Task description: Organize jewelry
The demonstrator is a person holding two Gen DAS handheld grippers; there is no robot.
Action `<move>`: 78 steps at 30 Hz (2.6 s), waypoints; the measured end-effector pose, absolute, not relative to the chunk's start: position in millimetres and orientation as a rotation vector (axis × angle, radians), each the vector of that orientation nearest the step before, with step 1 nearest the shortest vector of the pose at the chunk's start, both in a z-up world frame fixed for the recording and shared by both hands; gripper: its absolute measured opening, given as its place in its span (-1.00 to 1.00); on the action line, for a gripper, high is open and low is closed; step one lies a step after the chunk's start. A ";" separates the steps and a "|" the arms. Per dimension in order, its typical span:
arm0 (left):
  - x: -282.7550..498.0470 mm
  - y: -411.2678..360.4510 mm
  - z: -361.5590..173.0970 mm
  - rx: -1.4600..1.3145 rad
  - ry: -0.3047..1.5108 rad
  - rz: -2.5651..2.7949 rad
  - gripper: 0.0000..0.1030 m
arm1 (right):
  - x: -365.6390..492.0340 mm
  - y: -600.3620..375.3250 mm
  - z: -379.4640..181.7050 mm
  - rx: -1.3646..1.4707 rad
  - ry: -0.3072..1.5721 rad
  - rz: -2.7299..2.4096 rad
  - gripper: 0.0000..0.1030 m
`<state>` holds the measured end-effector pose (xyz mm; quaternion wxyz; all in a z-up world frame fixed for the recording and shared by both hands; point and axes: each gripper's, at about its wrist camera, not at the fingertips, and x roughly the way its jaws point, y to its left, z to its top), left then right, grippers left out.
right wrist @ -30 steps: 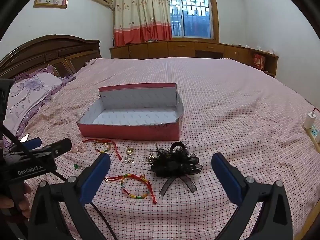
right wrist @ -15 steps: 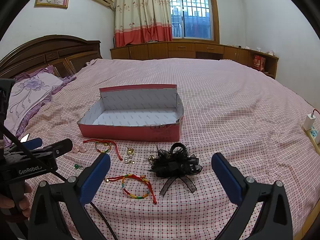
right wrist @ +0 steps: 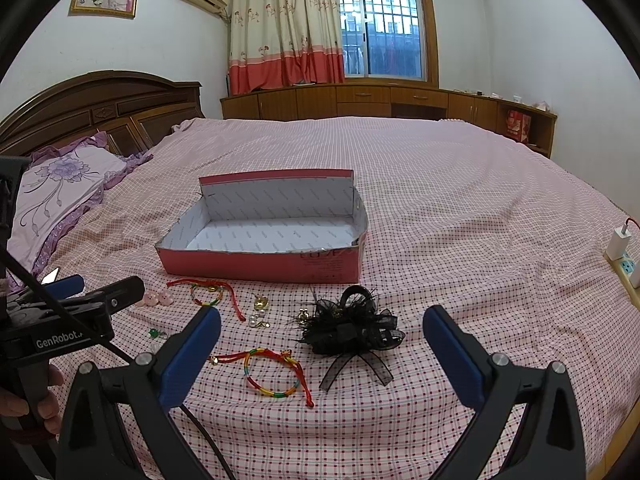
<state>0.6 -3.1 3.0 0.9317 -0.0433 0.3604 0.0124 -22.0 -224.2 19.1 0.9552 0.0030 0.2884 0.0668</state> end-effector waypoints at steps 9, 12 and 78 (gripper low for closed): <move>0.1 -2.7 3.5 -0.089 0.738 0.025 0.87 | -23.0 -224.8 22.3 0.007 0.586 0.136 1.00; 0.1 -2.4 3.9 -0.089 0.737 0.026 0.87 | -22.9 -224.8 22.6 0.007 0.586 0.137 1.00; 58.1 44.8 -51.4 -0.149 0.941 0.050 0.42 | 28.8 -251.2 -15.2 0.047 0.715 0.109 1.00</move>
